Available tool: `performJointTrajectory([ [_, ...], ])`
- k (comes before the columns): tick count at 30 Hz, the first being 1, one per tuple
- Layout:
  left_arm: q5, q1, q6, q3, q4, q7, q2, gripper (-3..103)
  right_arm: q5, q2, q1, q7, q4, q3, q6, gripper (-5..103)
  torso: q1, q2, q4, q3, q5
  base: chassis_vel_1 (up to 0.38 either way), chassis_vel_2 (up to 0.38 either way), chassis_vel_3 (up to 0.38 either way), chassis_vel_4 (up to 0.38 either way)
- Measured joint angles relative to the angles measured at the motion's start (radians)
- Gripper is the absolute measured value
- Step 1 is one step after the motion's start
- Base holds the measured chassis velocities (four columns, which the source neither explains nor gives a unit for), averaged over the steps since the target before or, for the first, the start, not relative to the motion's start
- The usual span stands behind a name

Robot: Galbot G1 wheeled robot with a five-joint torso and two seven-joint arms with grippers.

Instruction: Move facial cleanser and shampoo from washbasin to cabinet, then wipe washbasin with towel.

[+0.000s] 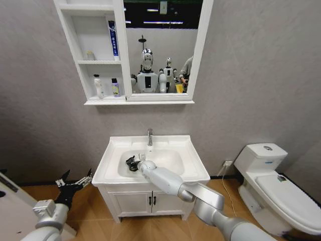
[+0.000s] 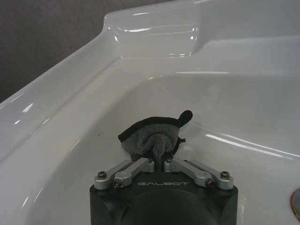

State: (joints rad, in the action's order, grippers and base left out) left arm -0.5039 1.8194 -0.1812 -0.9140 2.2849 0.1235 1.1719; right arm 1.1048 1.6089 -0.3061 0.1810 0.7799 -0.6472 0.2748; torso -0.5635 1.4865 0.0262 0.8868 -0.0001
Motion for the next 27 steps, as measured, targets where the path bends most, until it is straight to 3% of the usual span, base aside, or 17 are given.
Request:
performJointTrajectory([
  [5,0.000,0.000,0.000,0.000,0.000,0.000,0.000,100,-0.050,0.000,-0.026,0.009,-0.024,-0.003,0.007,4,0.000,0.000,0.0001,0.000,0.0001,0.000,0.000,0.000,0.000],
  [15,0.000,0.000,0.000,0.000,0.000,0.000,0.000,100,-0.078,-0.001,-0.007,0.181,-0.039,0.025,0.126,4,0.000,0.000,0.0001,0.000,0.0001,0.000,0.000,0.000,0.000],
  [19,0.000,0.000,0.000,0.000,0.000,0.000,0.000,100,-0.083,-0.001,0.001,0.230,-0.045,0.039,0.133,4,0.000,0.000,0.0001,0.000,0.0001,0.000,0.000,0.000,0.000],
  [23,0.000,0.000,0.000,0.000,0.000,0.000,0.000,100,-0.149,-0.001,0.014,0.302,-0.098,0.076,0.108,4,0.000,0.000,0.0005,0.000,0.0001,0.000,0.000,0.000,0.000],
  [27,0.000,0.000,0.000,0.000,0.000,0.000,0.000,100,-0.195,-0.001,0.018,0.312,-0.105,0.082,0.085,4,0.000,0.000,0.0002,0.000,0.0001,0.000,0.000,0.000,0.000],
])
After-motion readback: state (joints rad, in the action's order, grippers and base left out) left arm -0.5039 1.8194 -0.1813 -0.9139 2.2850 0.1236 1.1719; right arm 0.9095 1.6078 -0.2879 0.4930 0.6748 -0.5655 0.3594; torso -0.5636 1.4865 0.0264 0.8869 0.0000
